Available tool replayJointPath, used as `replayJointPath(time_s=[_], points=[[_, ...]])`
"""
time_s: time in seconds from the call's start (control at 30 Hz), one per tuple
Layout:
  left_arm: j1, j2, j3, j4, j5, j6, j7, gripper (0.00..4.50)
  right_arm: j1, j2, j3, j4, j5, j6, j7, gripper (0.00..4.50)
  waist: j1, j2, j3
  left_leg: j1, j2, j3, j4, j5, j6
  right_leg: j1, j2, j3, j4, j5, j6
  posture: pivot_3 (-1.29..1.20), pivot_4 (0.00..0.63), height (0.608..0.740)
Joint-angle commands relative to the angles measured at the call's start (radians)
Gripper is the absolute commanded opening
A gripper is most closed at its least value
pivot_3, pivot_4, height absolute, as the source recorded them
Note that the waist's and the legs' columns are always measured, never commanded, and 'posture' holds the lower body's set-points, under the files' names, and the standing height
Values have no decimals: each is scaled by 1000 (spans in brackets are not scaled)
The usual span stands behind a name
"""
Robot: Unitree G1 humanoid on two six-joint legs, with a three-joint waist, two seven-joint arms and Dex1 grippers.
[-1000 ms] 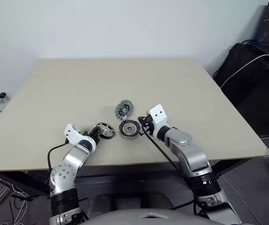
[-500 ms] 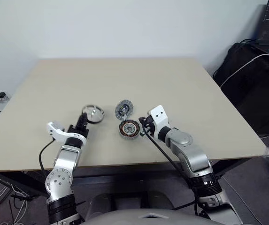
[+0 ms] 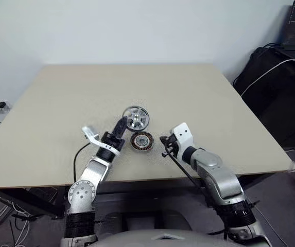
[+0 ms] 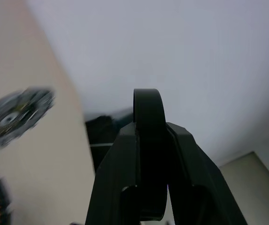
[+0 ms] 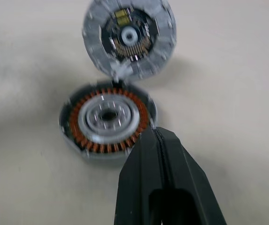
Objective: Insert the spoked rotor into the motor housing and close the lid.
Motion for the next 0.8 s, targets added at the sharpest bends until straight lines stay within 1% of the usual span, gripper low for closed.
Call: replayJointPath(time_s=[0.03,0.2,0.37,0.8], points=[[-59,-103,-25,94,22,17,-3,436,18,-10,-31,-62,12,14,-15,0,-1,0,0,0,0,0,0,0,0,0,0,0,0,0,0,0,0,740],[-107,-109,-28,228,70,21,-26,436,48,-9,-36,-81,14,25,-30,0,-2,0,0,0,0,0,0,0,0,0,0,0,0,0,0,0,0,740],[-148,-122,-17,316,109,16,-31,436,57,-4,-40,-95,18,33,-43,0,1,0,0,0,0,0,0,0,0,-1,-1,0,0,0,0,0,0,740],[-184,-128,0,383,164,4,-38,436,58,-8,-43,-104,23,34,-56,0,1,0,0,-1,0,0,0,-1,1,-1,-1,0,0,0,0,0,0,740]])
